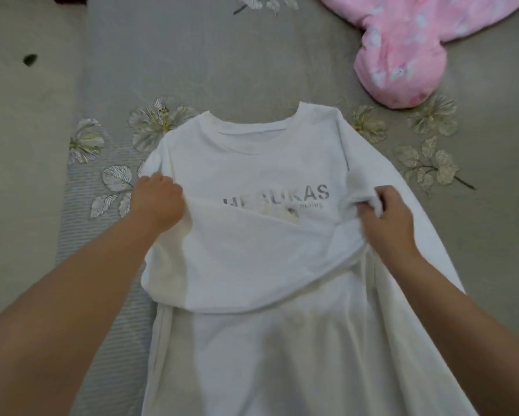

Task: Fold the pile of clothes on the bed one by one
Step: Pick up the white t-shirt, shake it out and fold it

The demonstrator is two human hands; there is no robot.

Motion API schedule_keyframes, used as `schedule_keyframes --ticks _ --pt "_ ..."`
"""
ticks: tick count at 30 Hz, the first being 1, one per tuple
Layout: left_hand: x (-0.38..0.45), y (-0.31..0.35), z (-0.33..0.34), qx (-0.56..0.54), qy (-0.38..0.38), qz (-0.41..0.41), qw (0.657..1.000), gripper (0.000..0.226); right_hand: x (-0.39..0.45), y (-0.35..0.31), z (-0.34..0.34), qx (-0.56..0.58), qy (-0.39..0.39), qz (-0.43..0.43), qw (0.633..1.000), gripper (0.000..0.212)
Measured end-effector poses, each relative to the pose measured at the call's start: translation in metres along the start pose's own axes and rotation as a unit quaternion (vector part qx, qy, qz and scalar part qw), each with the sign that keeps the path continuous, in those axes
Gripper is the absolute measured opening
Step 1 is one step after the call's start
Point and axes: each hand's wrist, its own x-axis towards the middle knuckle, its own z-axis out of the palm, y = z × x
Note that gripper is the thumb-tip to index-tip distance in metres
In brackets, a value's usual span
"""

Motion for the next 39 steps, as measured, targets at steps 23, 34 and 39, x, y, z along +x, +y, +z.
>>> schedule_keyframes --ticks 23,34,39 --pt "-0.105 0.005 0.061 -0.120 0.049 0.113 0.985 0.046 0.007 0.060 0.033 -0.420 -0.086 -0.072 0.900 0.058" --pt "-0.123 -0.024 0.091 -0.100 -0.124 -0.050 0.986 0.065 0.001 0.068 0.055 -0.558 -0.236 -0.110 0.788 0.059" --pt "-0.116 -0.016 0.072 -0.054 -0.206 -0.067 0.975 0.065 0.005 0.061 0.056 -0.502 -0.282 -0.044 0.816 0.069"
